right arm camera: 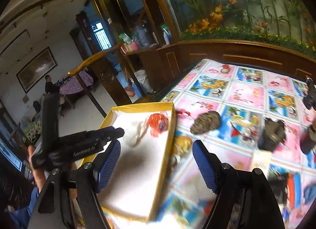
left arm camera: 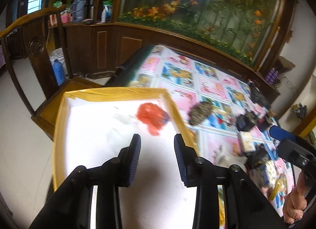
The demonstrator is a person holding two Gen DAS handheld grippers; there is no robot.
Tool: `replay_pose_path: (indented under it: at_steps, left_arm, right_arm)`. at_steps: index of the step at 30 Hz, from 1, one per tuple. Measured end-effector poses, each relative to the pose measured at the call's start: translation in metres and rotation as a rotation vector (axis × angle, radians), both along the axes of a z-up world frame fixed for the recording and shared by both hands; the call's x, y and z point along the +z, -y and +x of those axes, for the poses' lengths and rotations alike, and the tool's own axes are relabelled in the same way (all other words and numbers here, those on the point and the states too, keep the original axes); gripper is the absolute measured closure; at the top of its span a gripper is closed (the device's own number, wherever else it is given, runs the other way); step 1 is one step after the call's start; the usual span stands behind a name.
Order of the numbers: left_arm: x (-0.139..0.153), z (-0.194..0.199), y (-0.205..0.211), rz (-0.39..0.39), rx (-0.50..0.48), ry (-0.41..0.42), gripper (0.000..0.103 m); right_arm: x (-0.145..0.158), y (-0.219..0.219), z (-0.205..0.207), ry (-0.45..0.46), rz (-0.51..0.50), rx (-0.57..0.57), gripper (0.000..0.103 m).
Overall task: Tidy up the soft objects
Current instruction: 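Withdraw both open tools from the box back over the table, then grasp the blue tissue pack with the left tool while the right tool grasps the bagged sponges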
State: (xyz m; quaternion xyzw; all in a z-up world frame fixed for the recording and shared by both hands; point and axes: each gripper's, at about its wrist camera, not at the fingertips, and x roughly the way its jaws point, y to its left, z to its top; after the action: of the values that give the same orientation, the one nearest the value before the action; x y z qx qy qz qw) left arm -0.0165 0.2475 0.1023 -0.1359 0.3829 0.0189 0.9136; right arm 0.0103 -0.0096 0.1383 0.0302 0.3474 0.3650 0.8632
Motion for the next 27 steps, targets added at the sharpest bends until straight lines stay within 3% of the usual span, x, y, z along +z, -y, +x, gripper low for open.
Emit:
replay_pose_path:
  at_steps: [4, 7, 11, 14, 16, 18, 22, 27]
  left_arm:
    - [0.002, -0.026, 0.053, 0.017, -0.114, 0.037, 0.068]
    - [-0.001, -0.041, 0.094, 0.013, -0.200, 0.045, 0.061]
    - [-0.010, -0.047, 0.150, 0.022, -0.303, 0.028, 0.061]
    - [-0.014, -0.046, 0.184, 0.086, -0.365, 0.031, 0.059]
    - [-0.016, -0.041, 0.200, 0.121, -0.397, 0.025, 0.050]
    - [-0.014, -0.034, 0.210, 0.145, -0.405, 0.040, 0.032]
    - [-0.017, -0.003, 0.229, 0.182, -0.424, 0.059, 0.031]
    - [-0.049, 0.028, 0.251, 0.167, -0.497, -0.064, 0.031]
  right_arm:
    - [-0.010, 0.067, -0.041, 0.017, 0.025, -0.052, 0.023]
    - [-0.024, 0.118, -0.059, -0.004, 0.054, -0.117, 0.023]
    - [-0.044, 0.168, -0.067, -0.030, 0.072, -0.173, 0.023]
    - [-0.060, 0.197, -0.062, -0.057, 0.105, -0.201, 0.023]
    - [-0.072, 0.215, -0.058, -0.082, 0.134, -0.231, 0.023]
    - [-0.082, 0.225, -0.052, -0.114, 0.161, -0.232, 0.023]
    - [-0.099, 0.240, -0.043, -0.165, 0.209, -0.231, 0.023]
    - [-0.107, 0.249, -0.034, -0.217, 0.260, -0.218, 0.023]
